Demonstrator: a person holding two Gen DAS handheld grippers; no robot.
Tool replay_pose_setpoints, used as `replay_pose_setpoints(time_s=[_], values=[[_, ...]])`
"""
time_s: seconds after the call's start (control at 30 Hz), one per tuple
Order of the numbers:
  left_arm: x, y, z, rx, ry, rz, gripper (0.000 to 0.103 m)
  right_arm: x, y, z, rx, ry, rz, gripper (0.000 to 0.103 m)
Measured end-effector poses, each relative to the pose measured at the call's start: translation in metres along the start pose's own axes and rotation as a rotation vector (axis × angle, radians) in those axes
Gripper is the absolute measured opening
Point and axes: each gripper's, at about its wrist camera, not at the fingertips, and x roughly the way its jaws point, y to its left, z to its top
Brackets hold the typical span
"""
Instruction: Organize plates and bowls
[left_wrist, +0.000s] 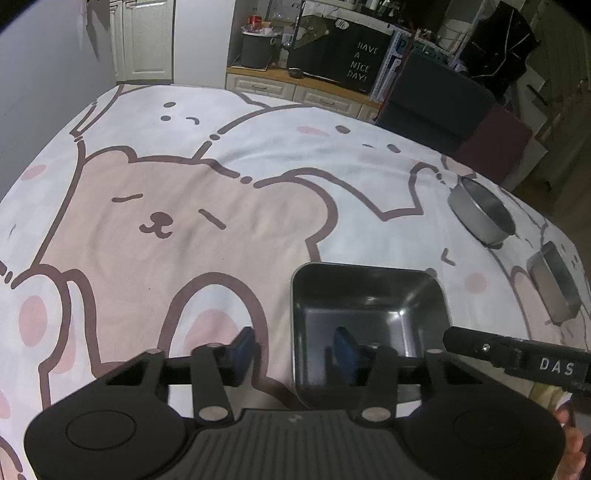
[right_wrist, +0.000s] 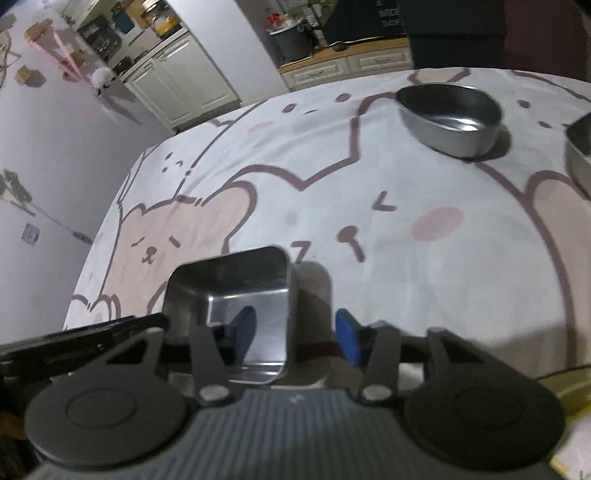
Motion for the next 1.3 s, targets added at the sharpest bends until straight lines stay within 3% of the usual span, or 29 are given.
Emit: replay_pose_setpoints(time_s=[0.13, 0.2, 0.3, 0.37, 0.47, 1.0, 1.3], values=[[0.009, 0.002, 0.0, 0.003, 0.02, 0.005, 0.035, 0.011, 0.006, -0.001, -0.026, 0.006, -0.026, 0.036], [0.013, 0.004, 0.0, 0.005, 0.032, 0.002, 0.023, 0.016, 0.007, -0.001, -0.038, 0.009, -0.033, 0.03], [0.017, 0.007, -0.002, -0.001, 0.053, -0.033, 0.005, 0.025, 0.008, -0.001, -0.043, 0.027, -0.029, 0.014], [0.018, 0.009, -0.002, -0.025, 0.059, -0.064, 0.004, 0.028, 0.008, -0.001, -0.051, 0.033, -0.036, 0.009], [0.017, 0.013, -0.005, -0.062, 0.065, -0.091, 0.004, 0.027, 0.009, -0.001, -0.061, 0.038, -0.045, 0.008], [-0.049, -0.013, -0.04, 0.047, -0.005, -0.137, 0.004, -0.03, 0.006, -0.039, -0.099, 0.081, -0.022, 0.01], [-0.048, -0.003, -0.063, 0.007, 0.068, -0.136, 0.005, -0.034, 0.018, -0.064, -0.144, 0.132, -0.046, 0.01]])
